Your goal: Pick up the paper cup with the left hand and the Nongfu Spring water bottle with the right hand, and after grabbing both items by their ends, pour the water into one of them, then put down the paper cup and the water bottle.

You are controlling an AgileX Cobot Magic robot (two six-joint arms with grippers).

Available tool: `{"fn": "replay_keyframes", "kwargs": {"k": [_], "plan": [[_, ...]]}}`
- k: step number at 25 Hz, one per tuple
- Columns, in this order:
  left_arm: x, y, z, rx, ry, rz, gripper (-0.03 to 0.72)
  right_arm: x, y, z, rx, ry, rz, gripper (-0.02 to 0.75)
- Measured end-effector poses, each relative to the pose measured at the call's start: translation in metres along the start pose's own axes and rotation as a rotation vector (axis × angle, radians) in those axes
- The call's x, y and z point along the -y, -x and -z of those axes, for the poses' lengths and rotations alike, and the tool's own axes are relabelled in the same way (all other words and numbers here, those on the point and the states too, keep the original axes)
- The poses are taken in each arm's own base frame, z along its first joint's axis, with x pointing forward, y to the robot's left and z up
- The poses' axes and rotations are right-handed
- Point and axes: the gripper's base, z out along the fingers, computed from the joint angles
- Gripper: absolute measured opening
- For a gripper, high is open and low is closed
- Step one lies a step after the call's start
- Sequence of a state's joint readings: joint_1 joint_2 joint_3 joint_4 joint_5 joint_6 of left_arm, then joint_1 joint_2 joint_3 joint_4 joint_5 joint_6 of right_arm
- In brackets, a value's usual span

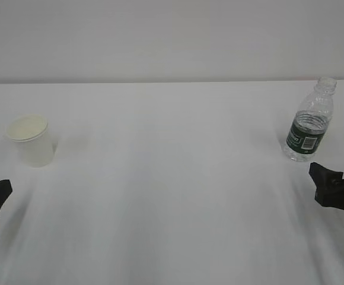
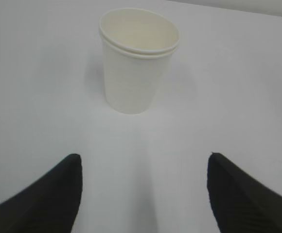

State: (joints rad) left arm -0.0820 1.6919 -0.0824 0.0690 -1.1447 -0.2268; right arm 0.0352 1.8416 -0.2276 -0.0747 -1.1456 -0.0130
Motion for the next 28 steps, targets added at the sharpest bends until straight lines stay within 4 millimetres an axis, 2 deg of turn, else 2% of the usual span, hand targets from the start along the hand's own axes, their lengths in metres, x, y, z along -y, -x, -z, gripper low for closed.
{"fn": "replay_keyframes", "kwargs": {"k": [7, 12, 19, 28], "plan": [[0.0, 0.0, 0.0, 0.0, 0.0, 0.0, 0.567, 0.0, 0.0, 0.0, 0.0, -0.002, -0.003, 0.609], [0.0, 0.002, -0.002, 0.009, -0.001, 0.0, 0.607, 0.0, -0.001, -0.003, -0.005, -0.002, -0.014, 0.655], [0.001, 0.012, -0.019, 0.048, -0.009, -0.003, 0.62, 0.001, -0.006, -0.009, -0.024, -0.001, -0.027, 0.663], [0.004, 0.005, -0.043, 0.003, -0.065, -0.03, 0.62, 0.002, -0.002, -0.021, -0.001, -0.002, -0.028, 0.663]]}}
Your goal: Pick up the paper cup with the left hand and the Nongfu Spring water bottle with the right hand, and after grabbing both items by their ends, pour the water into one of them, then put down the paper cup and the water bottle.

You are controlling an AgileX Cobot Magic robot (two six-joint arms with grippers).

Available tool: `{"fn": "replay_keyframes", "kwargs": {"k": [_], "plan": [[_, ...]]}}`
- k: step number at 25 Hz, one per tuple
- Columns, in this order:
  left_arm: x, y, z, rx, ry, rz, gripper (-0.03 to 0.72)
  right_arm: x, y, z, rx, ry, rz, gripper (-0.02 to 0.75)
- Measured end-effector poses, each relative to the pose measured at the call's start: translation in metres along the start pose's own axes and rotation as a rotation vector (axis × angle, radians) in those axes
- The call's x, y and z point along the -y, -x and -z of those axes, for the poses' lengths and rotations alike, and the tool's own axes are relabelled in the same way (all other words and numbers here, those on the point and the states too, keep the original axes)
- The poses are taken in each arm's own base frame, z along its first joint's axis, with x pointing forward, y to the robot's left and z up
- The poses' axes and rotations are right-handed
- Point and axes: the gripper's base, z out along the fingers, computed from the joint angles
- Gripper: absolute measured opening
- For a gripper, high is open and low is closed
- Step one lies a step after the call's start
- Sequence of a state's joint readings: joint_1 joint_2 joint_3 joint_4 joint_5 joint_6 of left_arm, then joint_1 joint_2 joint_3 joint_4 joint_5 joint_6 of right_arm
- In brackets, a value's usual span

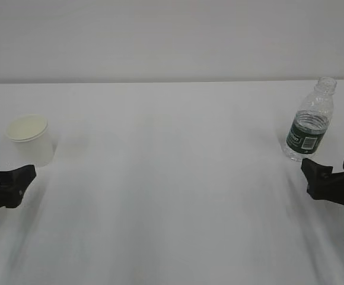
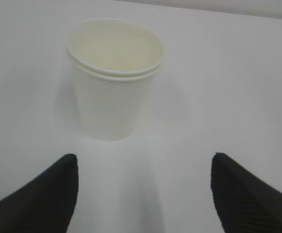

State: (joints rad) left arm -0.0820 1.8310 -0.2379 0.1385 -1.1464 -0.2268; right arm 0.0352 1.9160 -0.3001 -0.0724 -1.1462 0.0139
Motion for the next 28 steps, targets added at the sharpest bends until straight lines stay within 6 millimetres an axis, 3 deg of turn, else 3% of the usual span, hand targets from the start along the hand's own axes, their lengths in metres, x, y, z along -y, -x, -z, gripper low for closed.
{"fn": "replay_keyframes", "kwargs": {"k": [10, 28], "plan": [[0.001, 0.002, -0.023, 0.006, -0.043, -0.021, 0.62, 0.001, 0.007, -0.008, 0.031, -0.001, 0.016, 0.663], [-0.001, 0.002, -0.023, 0.011, -0.021, -0.011, 0.597, 0.003, -0.005, -0.048, 0.015, 0.001, 0.023, 0.661]]}}
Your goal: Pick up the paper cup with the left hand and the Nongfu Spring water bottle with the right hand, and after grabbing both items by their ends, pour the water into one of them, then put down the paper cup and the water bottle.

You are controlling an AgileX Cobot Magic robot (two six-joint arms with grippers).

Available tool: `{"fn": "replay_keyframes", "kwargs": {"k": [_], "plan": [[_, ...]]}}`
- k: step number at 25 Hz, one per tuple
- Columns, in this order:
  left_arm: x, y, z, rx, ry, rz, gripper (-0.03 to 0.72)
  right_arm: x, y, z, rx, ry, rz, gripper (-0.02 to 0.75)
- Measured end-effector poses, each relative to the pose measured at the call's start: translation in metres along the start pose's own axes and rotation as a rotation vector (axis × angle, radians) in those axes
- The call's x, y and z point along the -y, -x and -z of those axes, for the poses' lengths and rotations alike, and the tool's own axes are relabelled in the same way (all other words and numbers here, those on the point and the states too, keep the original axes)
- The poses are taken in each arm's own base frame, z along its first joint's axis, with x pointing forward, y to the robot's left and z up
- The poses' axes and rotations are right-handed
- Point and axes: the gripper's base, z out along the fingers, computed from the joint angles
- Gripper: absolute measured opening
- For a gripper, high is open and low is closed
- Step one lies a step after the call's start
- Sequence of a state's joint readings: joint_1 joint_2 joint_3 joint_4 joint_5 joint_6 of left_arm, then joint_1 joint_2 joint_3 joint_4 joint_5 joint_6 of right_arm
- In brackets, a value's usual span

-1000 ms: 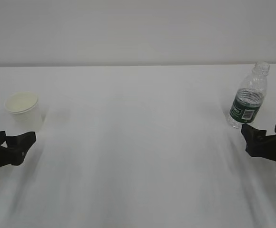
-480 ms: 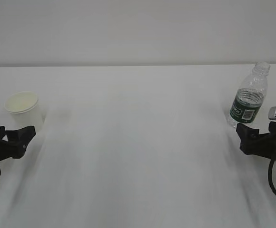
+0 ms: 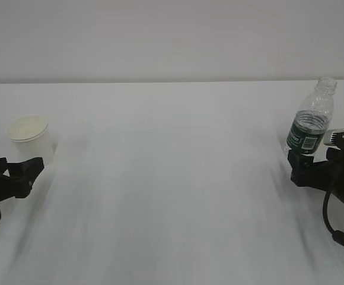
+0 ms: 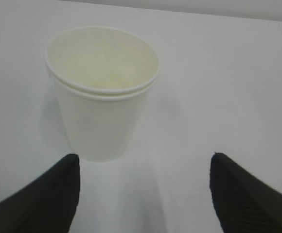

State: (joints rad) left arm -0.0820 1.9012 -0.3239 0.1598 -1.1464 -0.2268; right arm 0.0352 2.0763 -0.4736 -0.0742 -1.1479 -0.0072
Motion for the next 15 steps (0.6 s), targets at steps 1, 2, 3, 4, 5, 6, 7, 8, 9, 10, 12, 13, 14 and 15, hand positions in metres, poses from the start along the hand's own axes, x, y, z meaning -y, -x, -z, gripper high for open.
{"fn": "replay_keyframes", "kwargs": {"k": [1, 2, 3, 4, 5, 6, 7, 8, 9, 10, 12, 13, 14, 15], "plan": [[0.0, 0.0, 0.0, 0.0, 0.0, 0.0, 0.596, 0.0, 0.001, -0.002, 0.005, 0.0, 0.0, 0.661], [0.0, 0.0, 0.0, 0.0, 0.0, 0.0, 0.594, 0.0, 0.001, -0.004, 0.007, 0.0, 0.002, 0.661], [0.0, 0.0, 0.0, 0.0, -0.002, -0.001, 0.594, 0.0, 0.002, -0.005, 0.013, 0.0, 0.003, 0.661], [0.0, 0.0, 0.0, -0.001, -0.003, -0.001, 0.594, 0.001, 0.002, -0.007, 0.013, -0.001, 0.003, 0.661], [0.0, 0.0, 0.0, -0.001, -0.005, -0.002, 0.593, 0.001, 0.003, -0.009, 0.02, -0.001, 0.003, 0.661], [0.0, 0.0, 0.0, -0.001, -0.005, -0.002, 0.593, 0.001, 0.005, -0.01, 0.027, -0.001, 0.004, 0.661], [0.001, 0.0, 0.0, -0.001, -0.006, -0.003, 0.593, 0.001, 0.006, -0.012, 0.035, -0.001, 0.004, 0.661], [0.001, 0.0, 0.0, -0.001, -0.006, -0.003, 0.593, 0.001, 0.008, -0.014, 0.044, -0.002, 0.005, 0.661], [0.001, 0.0, 0.0, -0.001, -0.006, -0.003, 0.593, 0.001, 0.01, -0.016, 0.053, -0.002, 0.005, 0.66], [0.001, 0.0, 0.0, -0.002, -0.007, -0.003, 0.593, 0.002, 0.012, -0.017, 0.062, -0.002, 0.006, 0.659], [0.001, 0.0, 0.0, -0.002, -0.009, -0.004, 0.593, 0.002, 0.016, -0.02, 0.076, -0.003, 0.007, 0.659], [0.001, 0.0, 0.0, -0.002, -0.009, -0.004, 0.593, 0.002, 0.017, -0.022, 0.084, -0.003, 0.007, 0.658], [0.001, 0.0, 0.0, -0.002, -0.009, -0.004, 0.593, 0.003, 0.019, -0.024, 0.09, -0.005, 0.007, 0.658], [0.001, 0.0, 0.0, -0.002, -0.009, -0.004, 0.593, 0.003, 0.02, -0.026, 0.091, -0.006, 0.008, 0.658]]}}
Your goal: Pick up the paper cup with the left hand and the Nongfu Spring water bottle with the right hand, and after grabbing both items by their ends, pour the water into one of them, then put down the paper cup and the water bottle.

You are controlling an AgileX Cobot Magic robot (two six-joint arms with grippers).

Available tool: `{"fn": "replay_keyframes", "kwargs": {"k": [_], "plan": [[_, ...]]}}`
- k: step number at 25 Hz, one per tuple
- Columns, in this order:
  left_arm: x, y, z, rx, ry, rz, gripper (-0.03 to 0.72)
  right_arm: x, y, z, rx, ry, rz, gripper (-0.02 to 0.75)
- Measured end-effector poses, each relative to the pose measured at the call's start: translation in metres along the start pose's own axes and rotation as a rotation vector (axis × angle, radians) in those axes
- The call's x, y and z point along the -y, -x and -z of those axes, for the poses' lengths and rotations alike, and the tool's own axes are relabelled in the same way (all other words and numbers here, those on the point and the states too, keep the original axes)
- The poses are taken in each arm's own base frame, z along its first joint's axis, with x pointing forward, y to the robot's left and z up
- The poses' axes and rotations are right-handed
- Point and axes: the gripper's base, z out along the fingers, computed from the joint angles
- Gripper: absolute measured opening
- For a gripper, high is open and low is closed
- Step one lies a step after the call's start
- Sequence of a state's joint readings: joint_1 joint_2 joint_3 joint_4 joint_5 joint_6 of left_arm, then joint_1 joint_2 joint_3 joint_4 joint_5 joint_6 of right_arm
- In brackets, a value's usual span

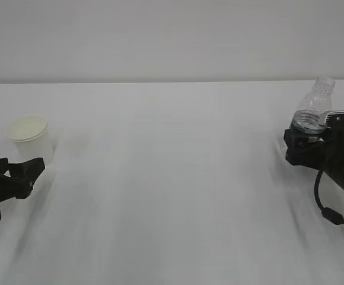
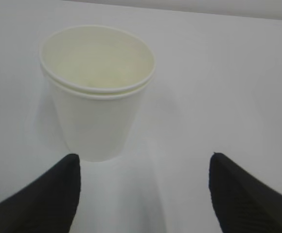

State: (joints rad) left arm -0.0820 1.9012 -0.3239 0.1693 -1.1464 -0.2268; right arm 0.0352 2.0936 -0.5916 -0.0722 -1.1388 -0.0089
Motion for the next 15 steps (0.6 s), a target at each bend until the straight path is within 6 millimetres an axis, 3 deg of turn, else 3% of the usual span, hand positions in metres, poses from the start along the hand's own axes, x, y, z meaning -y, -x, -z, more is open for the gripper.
{"fn": "replay_keyframes", "kwargs": {"k": [7, 15], "plan": [[0.0, 0.0, 0.0, 0.0, 0.0, 0.0, 0.592, 0.001, 0.002, -0.007, 0.0, -0.001, 0.001, 0.65], [0.001, 0.0, 0.0, -0.002, -0.009, -0.004, 0.588, 0.001, -0.011, -0.014, -0.027, -0.005, -0.003, 0.647]]}}
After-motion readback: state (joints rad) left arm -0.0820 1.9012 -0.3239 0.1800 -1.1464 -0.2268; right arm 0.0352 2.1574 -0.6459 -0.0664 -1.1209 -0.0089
